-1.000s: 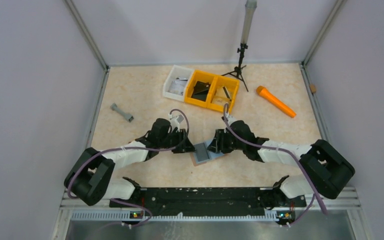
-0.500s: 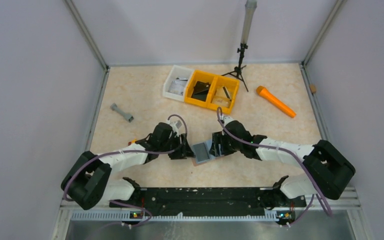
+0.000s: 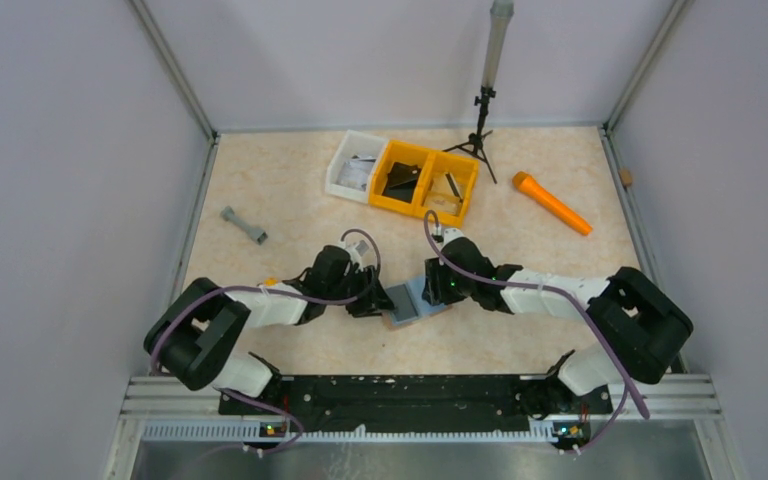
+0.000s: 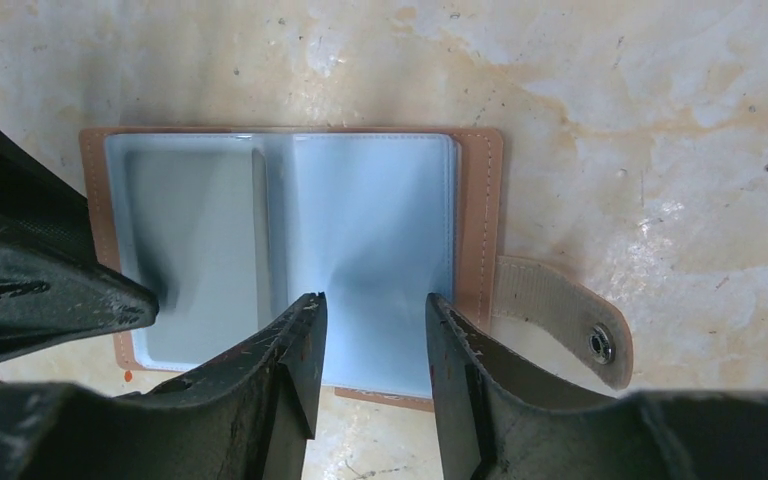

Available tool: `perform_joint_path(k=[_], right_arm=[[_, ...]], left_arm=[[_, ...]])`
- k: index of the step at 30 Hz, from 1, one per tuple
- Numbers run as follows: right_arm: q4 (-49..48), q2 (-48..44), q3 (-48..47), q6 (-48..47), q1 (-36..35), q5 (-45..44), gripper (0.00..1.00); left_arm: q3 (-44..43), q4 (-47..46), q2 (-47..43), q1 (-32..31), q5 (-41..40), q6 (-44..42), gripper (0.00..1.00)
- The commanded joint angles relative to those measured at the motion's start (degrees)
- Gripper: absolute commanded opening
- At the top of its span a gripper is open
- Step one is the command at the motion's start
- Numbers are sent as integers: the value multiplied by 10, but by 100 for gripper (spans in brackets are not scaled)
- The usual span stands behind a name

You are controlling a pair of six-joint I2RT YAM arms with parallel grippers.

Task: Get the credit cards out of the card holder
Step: Remove the credit card from the card holder.

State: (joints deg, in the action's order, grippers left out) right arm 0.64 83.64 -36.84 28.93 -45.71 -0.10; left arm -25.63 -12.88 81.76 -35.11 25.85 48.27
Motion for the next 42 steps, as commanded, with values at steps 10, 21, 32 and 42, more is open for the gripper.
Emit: perform_joint_path(k=[10,21,32,42], right_arm=[[23,-13,29,6,-4,14,41],[2,-27,43,21,-4,42,40],[-11,-63,65,34,-4,79,33],[-35,-69,75,45,-4,98,30]], left_arm=[[79,-181,-35,-3,-12,19,28],[75,-246,-9,-2,27,51,24],[74,-306,-3,-2,51,74,19],[45,-269,13,-2,69,64,22]])
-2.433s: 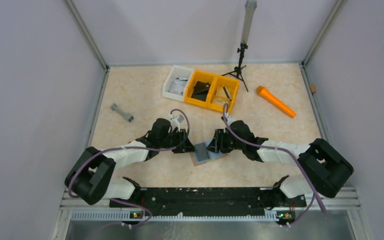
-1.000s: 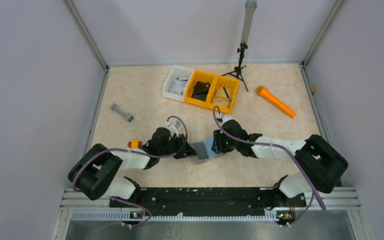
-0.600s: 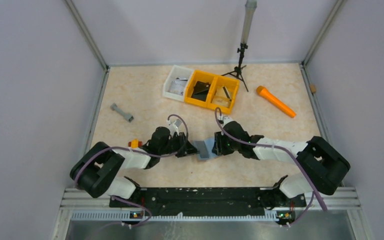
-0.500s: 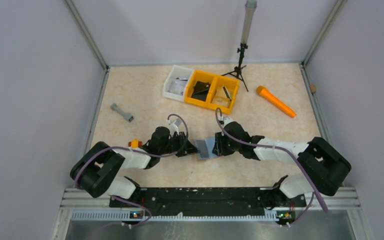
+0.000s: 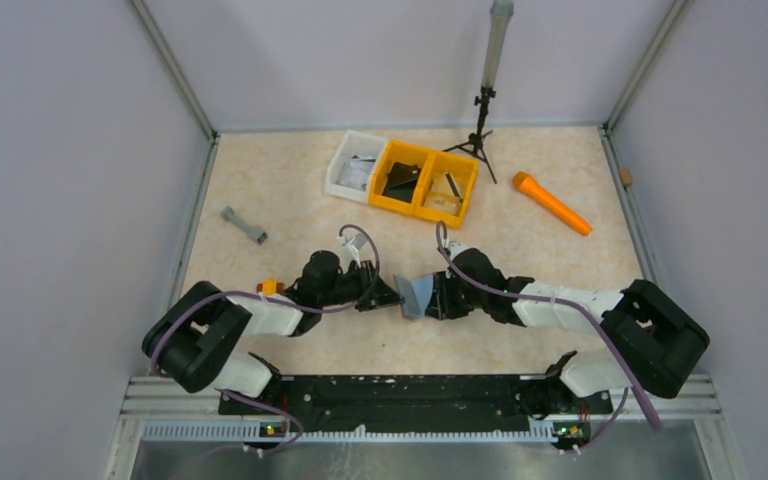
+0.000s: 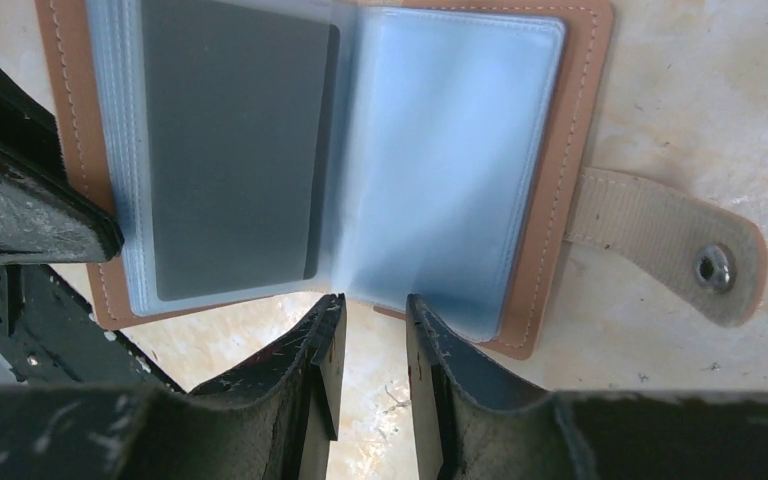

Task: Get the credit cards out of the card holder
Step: Remove the credit card from the card holder.

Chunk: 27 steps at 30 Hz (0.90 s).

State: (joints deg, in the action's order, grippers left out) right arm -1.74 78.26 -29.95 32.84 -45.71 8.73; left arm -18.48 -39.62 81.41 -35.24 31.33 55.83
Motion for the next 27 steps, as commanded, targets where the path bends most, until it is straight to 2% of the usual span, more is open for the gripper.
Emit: perform_joint_path(k=[1,6,9,13,18,27], right_arm=[[-10,-16,4,4,-4,9,30],[10,-28,-10,-4,-4,6,30],[33,-42,-21,-10,-4,-4,34],[42,-70,-28,-18,-4,-6,45],[-7,-91,-15,-9,-4,21,70],[7,-55,-53,-13,-41,-12,81]], left_arm=[[-31,12,22,0,11,-17,22],[-40,24,47,-1,9,-19,15],[-42,33,44,0,7,-22,8],[-45,55,29,0,4,-32,3],[-40,43,19,1,17,-29,0],[-39,43,0,0,29,-20,0]])
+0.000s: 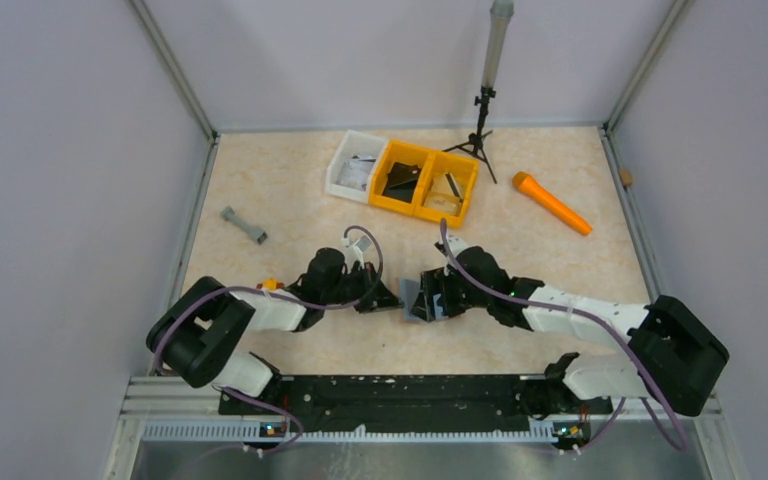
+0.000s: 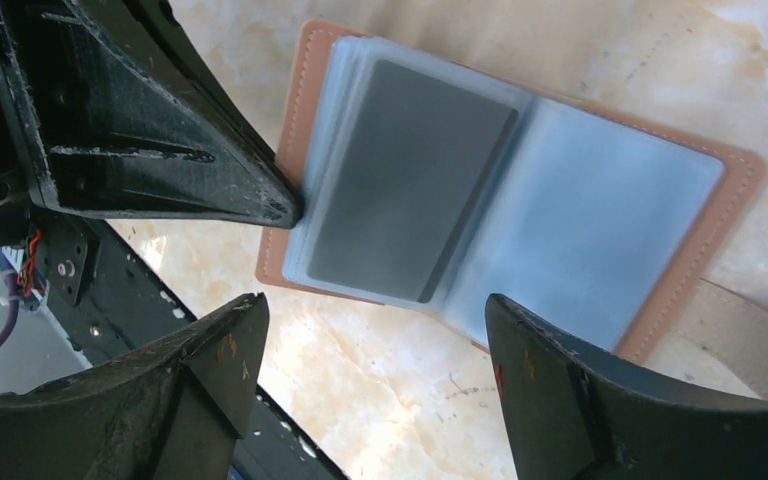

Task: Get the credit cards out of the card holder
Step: Remove the credit card from the card holder.

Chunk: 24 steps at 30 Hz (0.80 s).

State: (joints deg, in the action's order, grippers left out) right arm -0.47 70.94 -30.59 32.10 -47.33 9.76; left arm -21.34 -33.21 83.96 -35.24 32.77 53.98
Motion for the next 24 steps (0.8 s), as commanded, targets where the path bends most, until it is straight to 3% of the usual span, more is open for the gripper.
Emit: perform_joint_path(k=[1,8,15,24], right_arm=[[0,24,-54,-7,-30,-28,83],[22,66,-78,-4,-46,-64,86],[39,67,-78,-6,-47,-93,62],[77,37,-74,-4,-46,-137,57]], left_arm=[[-9,-20,-28,0,15,-1,0],[-5,-15,-36,0,14,-1,0],[-7,-11,-37,0,17,-2,0],[-9,7,-46,0,13,-10,0]])
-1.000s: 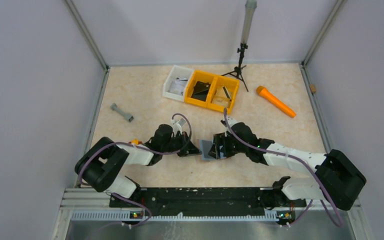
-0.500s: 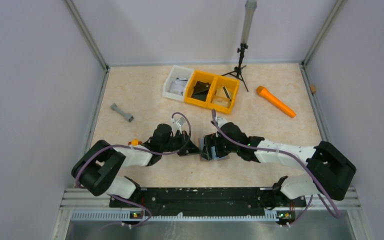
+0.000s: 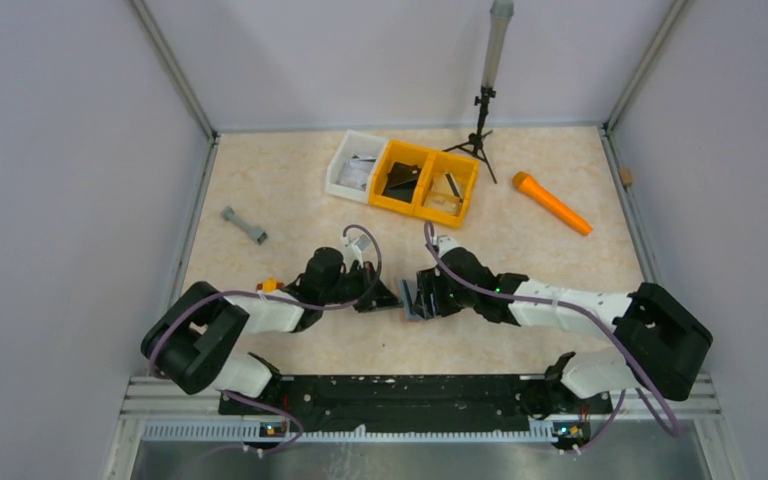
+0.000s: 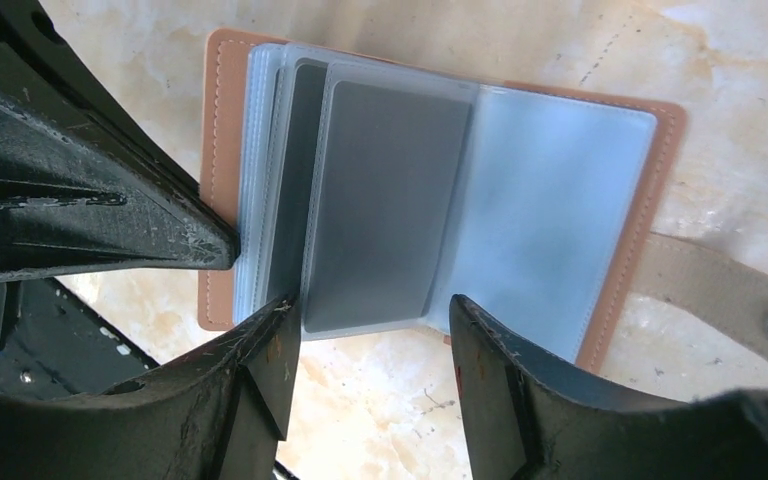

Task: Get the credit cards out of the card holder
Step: Remove the credit card from the card holder.

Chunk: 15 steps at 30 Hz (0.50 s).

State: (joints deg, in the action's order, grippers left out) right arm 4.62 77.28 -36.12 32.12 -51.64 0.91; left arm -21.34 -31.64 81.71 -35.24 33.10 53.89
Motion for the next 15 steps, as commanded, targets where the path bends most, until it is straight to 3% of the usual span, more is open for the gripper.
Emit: perform_joint_path(k=[1,12,15], right_arm=[[33,-30,-19,-4,-4,-56,56],[86,-65,-16,-18,14,-107,46],[99,-85,-7,-28,42,-101,57]], left_arm=[[-9,-9,-23,0,11,-9,0],[-10,-3,-27,0,14,-11,0],[-11,-1,-24,0,15,-11,0]])
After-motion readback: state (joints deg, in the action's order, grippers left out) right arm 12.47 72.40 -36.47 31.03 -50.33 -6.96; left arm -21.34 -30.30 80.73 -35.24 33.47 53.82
